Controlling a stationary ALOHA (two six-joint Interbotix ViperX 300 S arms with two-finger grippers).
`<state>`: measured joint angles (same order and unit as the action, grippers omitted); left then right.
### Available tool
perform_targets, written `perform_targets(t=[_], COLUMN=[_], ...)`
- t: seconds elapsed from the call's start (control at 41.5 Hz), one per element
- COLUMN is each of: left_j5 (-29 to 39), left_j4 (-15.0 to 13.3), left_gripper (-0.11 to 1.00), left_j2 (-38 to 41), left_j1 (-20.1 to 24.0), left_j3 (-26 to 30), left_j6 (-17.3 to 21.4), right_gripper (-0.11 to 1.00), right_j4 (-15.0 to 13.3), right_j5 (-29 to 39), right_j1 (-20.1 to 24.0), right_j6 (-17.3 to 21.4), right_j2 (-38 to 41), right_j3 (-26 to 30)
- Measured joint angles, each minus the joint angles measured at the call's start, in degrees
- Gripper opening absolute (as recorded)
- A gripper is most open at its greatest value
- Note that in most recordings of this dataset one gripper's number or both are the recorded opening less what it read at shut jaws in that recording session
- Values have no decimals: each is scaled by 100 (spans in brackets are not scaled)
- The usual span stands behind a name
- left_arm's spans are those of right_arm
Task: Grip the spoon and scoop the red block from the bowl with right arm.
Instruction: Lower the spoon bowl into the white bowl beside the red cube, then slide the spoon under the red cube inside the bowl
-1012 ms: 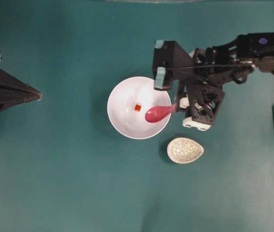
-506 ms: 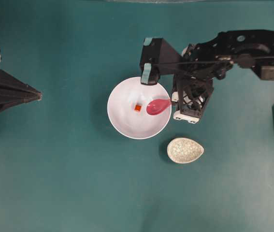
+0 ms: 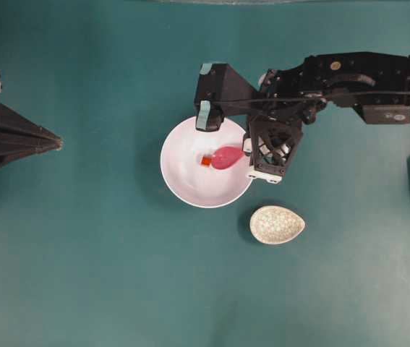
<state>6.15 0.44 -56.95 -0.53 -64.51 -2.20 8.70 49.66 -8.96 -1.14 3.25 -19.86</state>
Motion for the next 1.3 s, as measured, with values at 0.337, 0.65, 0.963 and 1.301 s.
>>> perform_targets(t=[0.337, 0.65, 0.963, 1.301], left_j5=[0, 0, -9, 0], left_j4=[0, 0, 0, 0], left_gripper=[0, 0, 0, 0], left_j2=[0, 9, 0, 9], left_j1=[9, 9, 0, 9], left_j3=[0, 0, 0, 0], left_j6=[9, 9, 18, 18], right_gripper=[24, 24, 24, 24], right_j4=[0, 0, 9, 62], right_j5=[-158, -237, -202, -272], right_j1=[9, 26, 211, 255], right_j6=[0, 0, -9, -9], right_j2=[211, 299, 308, 308], right_j3=[185, 352, 352, 352])
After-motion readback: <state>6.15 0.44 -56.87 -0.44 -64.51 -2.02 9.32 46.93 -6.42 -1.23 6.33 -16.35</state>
